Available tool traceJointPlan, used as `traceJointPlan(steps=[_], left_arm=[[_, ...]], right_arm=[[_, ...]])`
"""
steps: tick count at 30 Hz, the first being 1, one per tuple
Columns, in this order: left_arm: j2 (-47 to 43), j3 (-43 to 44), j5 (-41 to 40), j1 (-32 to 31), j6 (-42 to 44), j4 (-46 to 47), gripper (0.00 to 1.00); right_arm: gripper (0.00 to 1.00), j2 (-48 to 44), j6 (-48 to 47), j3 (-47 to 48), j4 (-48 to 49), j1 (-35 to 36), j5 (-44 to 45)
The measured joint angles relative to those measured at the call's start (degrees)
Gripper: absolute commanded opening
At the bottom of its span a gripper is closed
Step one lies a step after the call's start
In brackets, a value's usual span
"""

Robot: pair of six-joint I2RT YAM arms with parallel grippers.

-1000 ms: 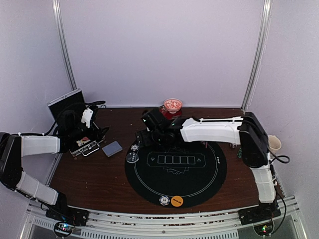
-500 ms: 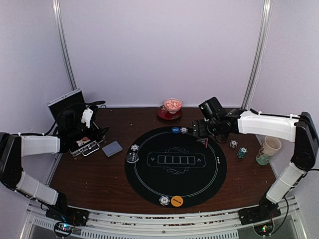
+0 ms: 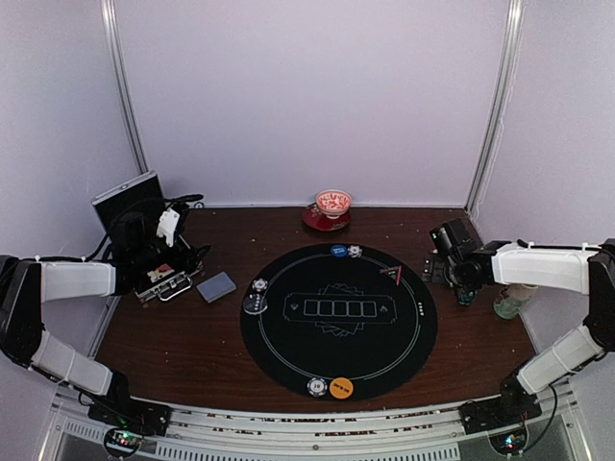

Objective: Distribute texas hold em gaming equipment
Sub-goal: Pick up the pile of poker chips from the pile of poker chips.

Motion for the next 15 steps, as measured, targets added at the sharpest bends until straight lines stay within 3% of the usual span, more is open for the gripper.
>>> traceJointPlan(steps=[6,15], left_arm=[[0.0,0.09,0.28,0.0,0.02,-0.02,0.98],[0.0,0.11,0.37,0.0,0.0,-0.04,0.98]], right_arm=[[0.98,-6.36,2.23,-9.09,2.03,-4.59,0.5],[0.92,-6.91,3.91,-12.17,7.43,-10.88,-0.87]])
